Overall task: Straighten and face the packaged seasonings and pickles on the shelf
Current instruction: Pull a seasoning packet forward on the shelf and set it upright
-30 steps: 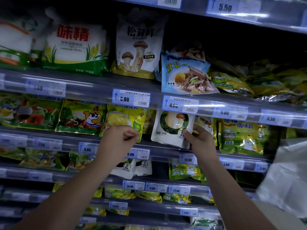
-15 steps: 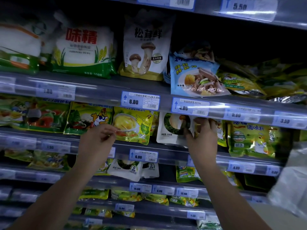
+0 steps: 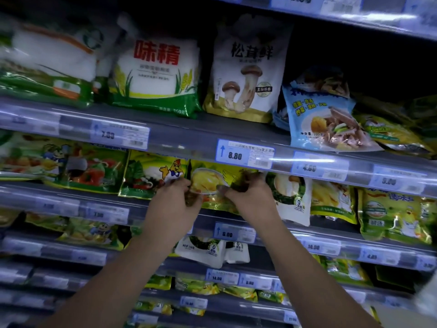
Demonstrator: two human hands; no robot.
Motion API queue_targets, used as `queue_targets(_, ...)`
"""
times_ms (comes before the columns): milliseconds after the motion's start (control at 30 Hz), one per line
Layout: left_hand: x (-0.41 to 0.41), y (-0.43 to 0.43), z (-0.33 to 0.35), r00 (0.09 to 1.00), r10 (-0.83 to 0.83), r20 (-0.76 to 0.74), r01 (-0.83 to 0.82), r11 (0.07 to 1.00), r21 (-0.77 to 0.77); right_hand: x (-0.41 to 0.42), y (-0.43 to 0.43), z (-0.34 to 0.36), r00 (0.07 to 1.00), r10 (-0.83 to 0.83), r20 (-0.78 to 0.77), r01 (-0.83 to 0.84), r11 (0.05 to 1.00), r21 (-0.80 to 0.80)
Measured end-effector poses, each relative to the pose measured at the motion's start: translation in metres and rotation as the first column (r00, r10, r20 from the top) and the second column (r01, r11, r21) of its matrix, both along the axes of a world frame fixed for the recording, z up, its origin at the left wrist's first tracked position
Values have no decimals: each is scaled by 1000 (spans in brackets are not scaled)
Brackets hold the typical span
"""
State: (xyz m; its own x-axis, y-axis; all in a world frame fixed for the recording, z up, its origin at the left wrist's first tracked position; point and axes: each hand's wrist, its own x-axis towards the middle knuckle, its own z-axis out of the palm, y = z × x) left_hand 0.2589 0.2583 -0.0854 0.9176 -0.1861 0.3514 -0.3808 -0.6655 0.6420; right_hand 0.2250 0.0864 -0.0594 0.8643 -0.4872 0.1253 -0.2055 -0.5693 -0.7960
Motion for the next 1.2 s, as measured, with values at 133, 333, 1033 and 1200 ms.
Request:
queue_targets(133, 6, 7, -8, 999, -41, -11, 40, 994, -106, 4, 5, 2, 999, 14, 48, -24, 973, 228)
queue_targets(333, 5, 17, 2, 978, -132, -162, 54, 908, -416, -19, -5, -1, 985, 71, 159, -136, 883, 449)
queue_targets(1033, -142, 33, -16, 614, -616, -493, -15, 616, -788, -180, -6, -38, 950, 142, 279, -312, 488, 815)
queue_targets(1200, -177, 26, -5, 800, -468, -375, 69, 693, -718, -205, -5, -43, 944, 148, 295, -328, 514, 792)
